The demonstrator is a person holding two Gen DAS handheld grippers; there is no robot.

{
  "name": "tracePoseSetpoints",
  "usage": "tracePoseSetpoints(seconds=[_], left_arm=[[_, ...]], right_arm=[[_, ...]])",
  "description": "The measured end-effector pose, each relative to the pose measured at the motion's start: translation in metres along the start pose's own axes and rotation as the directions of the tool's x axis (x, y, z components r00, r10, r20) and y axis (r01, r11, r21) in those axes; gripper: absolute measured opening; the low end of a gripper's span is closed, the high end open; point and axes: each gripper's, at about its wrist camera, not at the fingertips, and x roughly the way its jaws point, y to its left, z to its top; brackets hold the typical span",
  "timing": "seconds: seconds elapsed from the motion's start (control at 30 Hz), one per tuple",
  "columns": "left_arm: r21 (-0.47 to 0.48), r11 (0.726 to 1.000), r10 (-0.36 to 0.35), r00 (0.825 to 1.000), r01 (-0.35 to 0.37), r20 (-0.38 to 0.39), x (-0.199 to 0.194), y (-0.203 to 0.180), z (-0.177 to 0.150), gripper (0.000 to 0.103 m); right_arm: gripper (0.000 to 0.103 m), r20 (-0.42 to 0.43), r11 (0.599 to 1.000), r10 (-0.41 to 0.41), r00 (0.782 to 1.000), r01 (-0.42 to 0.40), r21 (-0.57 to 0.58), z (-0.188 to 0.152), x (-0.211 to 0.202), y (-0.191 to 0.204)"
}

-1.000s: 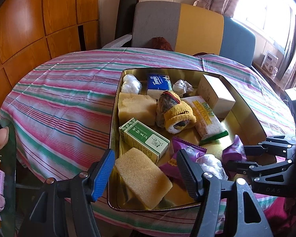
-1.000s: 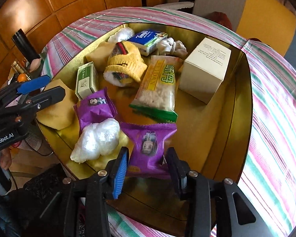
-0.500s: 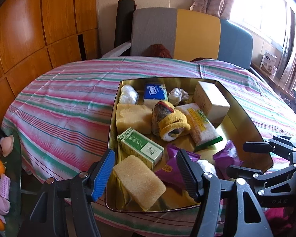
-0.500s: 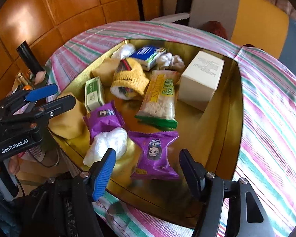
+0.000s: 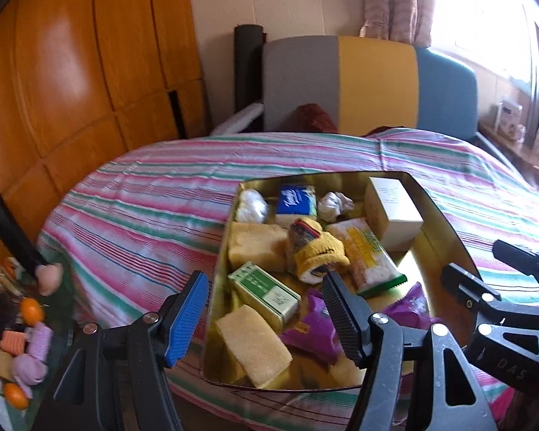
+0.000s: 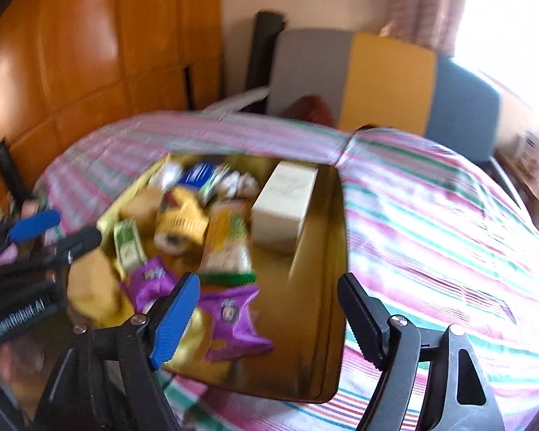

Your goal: Organize objects

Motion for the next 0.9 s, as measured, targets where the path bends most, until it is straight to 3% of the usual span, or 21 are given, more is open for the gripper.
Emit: tracePoseSetpoints(seconds=[0.17, 0.43, 0.9], left_arm=[[-0.031, 0.999, -0.03, 0.999, 0.031, 0.03, -0.014, 0.004, 0.0, 0.067], [-0.058, 0.998, -0.031, 0.999, 0.032, 0.031, -0.02, 0.01, -0.001, 0.067], [-0.025, 1.0, -0.008, 0.998, 0.01, 0.066, -0.023, 0.008, -0.002, 0.057]], right_arm=[[0.082, 0.036, 0.997, -0.002, 0.999, -0.001, 0.078, 0.002, -0.003, -0.003], [0.082, 0.028, 0.997, 0.005, 1.0, -0.007, 0.082, -0.001, -0.003, 0.0], [0.084, 0.028, 0.998, 0.008, 1.0, -0.01, 0.07, -0.002, -0.003, 0.004]])
